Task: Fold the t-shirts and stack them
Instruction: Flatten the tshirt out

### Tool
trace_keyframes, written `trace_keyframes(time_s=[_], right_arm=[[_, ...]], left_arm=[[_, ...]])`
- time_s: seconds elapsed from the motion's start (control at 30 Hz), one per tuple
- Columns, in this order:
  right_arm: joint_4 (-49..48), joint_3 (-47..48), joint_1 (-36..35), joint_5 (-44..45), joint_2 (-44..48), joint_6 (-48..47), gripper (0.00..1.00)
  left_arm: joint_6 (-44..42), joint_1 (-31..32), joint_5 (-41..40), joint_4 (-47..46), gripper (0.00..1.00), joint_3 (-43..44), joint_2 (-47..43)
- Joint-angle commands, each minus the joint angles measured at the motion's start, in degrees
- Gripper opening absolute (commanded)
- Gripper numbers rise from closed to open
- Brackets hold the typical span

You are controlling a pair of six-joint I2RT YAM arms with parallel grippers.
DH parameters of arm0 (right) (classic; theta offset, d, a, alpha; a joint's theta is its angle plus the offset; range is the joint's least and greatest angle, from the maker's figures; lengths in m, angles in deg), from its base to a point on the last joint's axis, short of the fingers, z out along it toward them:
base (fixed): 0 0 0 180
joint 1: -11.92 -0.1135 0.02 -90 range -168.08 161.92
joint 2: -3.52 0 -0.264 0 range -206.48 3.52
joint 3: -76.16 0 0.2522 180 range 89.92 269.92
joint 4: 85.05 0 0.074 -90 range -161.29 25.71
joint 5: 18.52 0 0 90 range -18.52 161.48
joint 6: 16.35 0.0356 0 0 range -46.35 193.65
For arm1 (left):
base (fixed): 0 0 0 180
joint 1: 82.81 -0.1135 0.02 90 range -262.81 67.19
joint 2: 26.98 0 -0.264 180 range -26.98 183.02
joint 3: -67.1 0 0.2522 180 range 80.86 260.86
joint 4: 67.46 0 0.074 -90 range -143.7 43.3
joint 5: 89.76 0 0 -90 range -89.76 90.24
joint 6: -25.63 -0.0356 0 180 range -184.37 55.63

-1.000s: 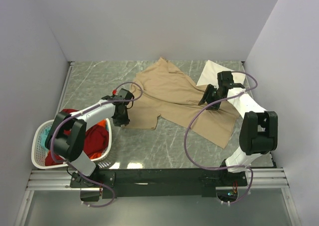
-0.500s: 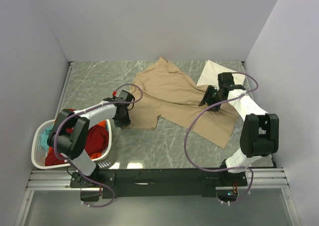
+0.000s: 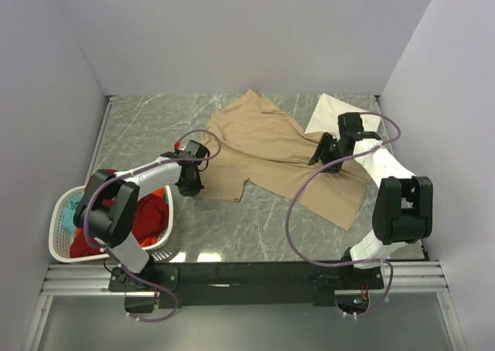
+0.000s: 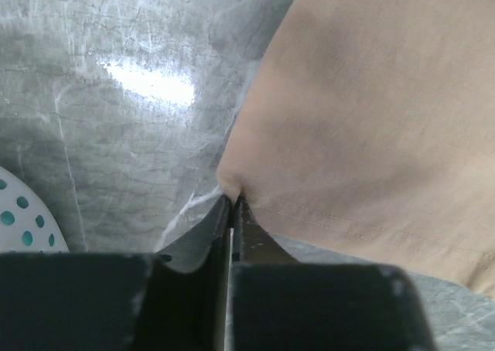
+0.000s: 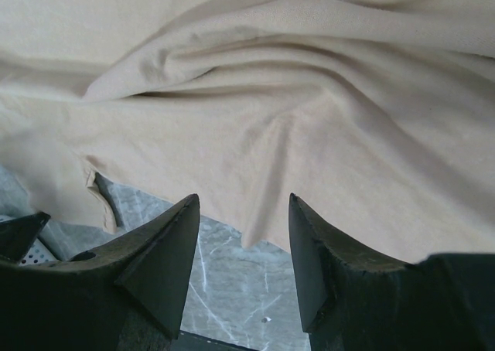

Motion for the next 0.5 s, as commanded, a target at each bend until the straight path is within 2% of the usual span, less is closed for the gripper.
trace_keyframes(time_s=[0.0, 0.03, 0.23, 0.47], right_arm=[[-0.7, 0.2, -0.4, 0.7, 2.6, -0.3, 0.57], [-0.1, 0.1, -0.4, 1.0, 2.9, -0.5, 0.57], [1.1, -3.4, -0.4, 2.8, 5.1, -1.5, 0.57], [1.4, -13.0, -0.3, 6.3, 12.3, -1.1, 0.57]], left_arm=[[0.2, 0.1, -0.6, 1.1, 0.04, -0.8, 0.1], [0.3, 0.1, -0.5, 1.5, 0.00, -0.5, -0.6], [0.9, -0.8, -0.2, 4.4, 0.00, 3.5, -4.1], [-0.8, -4.9, 1.4, 7.0, 0.00, 9.1, -8.5]])
